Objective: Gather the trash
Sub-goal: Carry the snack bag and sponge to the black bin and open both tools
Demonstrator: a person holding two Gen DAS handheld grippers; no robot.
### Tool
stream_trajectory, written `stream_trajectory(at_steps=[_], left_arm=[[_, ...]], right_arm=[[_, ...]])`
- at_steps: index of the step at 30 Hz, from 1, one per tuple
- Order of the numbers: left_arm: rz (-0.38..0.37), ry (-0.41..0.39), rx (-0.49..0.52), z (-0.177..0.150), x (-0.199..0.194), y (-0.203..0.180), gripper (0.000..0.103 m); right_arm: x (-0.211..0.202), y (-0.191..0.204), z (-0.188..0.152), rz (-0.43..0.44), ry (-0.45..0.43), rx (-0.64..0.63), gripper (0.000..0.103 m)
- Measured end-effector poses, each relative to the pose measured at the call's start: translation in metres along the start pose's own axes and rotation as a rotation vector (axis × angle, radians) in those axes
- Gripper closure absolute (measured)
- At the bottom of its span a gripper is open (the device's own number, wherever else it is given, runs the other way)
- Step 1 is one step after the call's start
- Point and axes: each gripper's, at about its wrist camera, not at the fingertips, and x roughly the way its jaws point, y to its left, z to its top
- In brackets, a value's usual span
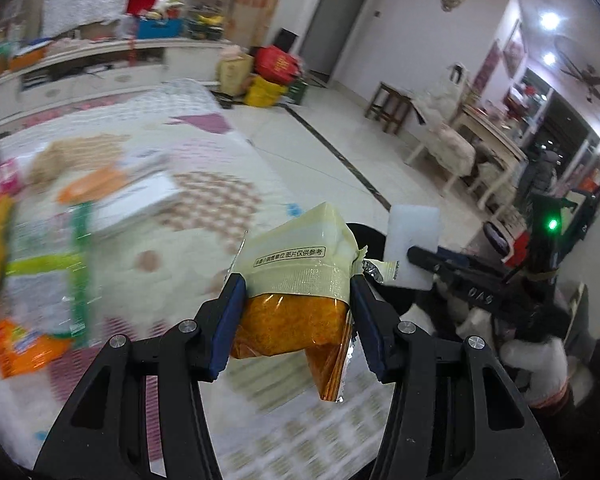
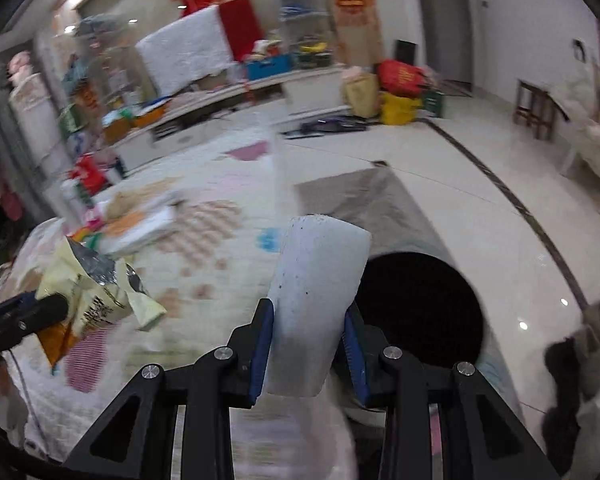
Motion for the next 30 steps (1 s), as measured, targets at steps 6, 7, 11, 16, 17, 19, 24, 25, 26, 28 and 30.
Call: stream_trajectory(at_steps=[6, 7, 11, 16, 17, 19, 24, 25, 26, 28, 30], left_arm=[[-0.052, 0.02, 0.044, 0.022, 0.051, -0.045, 0.051], [-0.058, 0.028, 0.044, 0.025, 0.061, -0.05, 0.051], [-0.093, 0.049, 0.026, 0.032, 0.091, -0.067, 0.051], [-0.147, 0.036, 0.017, 0.037, 0.117, -0.074, 0.048], [-0.165, 0.043, 0.008, 0.037, 0.122, -0.074, 0.044], [-0.178, 0.057, -0.007, 0.037, 0.126, -0.073, 0.039], [-0.184, 0.064, -0.015, 0.036, 0.122, -0.07, 0.031], [-0.201, 0.069, -0.02, 0.037, 0.122, -0.069, 0.03], [-0.22, 0.067, -0.025, 0.038, 0.122, -0.07, 0.027], [-0.236, 0.058, -0.029, 0.039, 0.119, -0.07, 0.025], [-0.233, 0.05, -0.03, 0.039, 0.117, -0.071, 0.025]], right_arm=[[0.011, -0.062, -0.009, -0.079, 0.026, 0.086, 0.07], [0.015, -0.071, -0.011, -0.089, 0.035, 0.098, 0.07], [0.026, -0.09, -0.015, -0.11, 0.058, 0.126, 0.07], [0.033, -0.104, -0.017, -0.131, 0.062, 0.161, 0.061], [0.035, -0.106, -0.017, -0.136, 0.068, 0.17, 0.055], [0.035, -0.108, -0.017, -0.141, 0.063, 0.182, 0.05], [0.035, -0.107, -0.019, -0.125, 0.074, 0.185, 0.049], [0.034, -0.107, -0.02, -0.115, 0.077, 0.19, 0.049], [0.033, -0.107, -0.021, -0.107, 0.078, 0.194, 0.049], [0.031, -0.105, -0.022, -0.102, 0.072, 0.201, 0.049], [0.028, -0.104, -0.022, -0.117, 0.066, 0.199, 0.048]])
